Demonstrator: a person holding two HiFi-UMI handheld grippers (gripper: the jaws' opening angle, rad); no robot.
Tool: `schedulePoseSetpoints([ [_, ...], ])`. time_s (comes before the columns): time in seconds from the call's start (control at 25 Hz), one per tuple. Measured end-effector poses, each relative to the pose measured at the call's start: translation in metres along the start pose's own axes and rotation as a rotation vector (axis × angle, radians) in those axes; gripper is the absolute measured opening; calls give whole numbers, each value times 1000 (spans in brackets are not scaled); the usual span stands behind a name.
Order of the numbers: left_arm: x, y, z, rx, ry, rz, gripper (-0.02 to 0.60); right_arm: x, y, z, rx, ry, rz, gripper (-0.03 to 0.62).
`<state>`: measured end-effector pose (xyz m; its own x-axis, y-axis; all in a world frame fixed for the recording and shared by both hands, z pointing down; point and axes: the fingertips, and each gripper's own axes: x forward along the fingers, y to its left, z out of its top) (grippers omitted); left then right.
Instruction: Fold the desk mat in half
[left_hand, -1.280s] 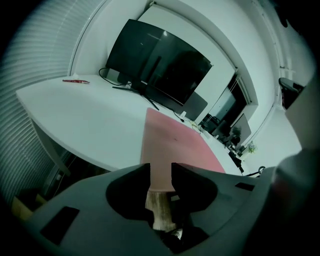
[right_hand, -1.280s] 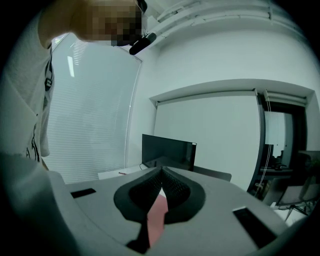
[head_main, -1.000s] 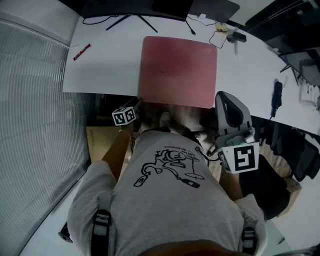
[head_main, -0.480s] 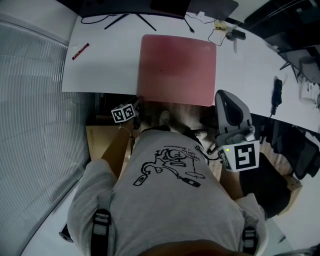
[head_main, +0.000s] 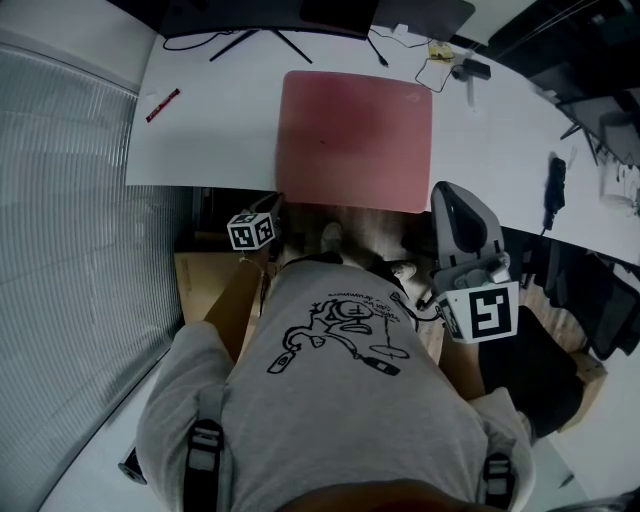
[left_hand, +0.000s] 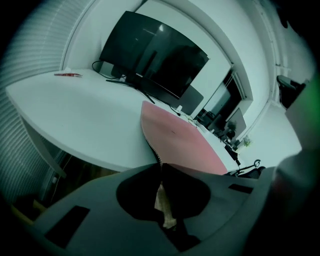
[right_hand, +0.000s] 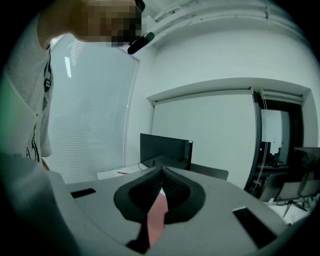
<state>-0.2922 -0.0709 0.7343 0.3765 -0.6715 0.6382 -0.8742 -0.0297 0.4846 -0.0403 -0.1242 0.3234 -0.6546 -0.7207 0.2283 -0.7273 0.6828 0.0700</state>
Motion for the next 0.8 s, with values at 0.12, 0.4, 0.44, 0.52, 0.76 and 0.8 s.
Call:
schedulePoseSetpoints([
  [0.12, -2, -11, 6, 71, 2, -8, 32, -2, -1, -1, 1, 3, 1, 6],
  [0.4, -1, -36, 13, 163, 1, -43, 32, -6, -6, 0, 4, -5, -4, 6],
  [0.44, 0, -39, 14, 172, 1, -51, 32, -7, -6, -1, 5, -4, -5, 6],
  [0.52, 2, -46, 15, 185, -1, -65, 31, -8, -7, -1, 7, -3, -8, 6],
  [0.76, 5, -66, 21, 207, -8, -100, 31, -13, -11, -1, 11, -8, -17, 6],
  [0.8, 7, -68, 21, 211, -8, -105, 31, -14, -12, -1, 11, -8, -19, 6],
])
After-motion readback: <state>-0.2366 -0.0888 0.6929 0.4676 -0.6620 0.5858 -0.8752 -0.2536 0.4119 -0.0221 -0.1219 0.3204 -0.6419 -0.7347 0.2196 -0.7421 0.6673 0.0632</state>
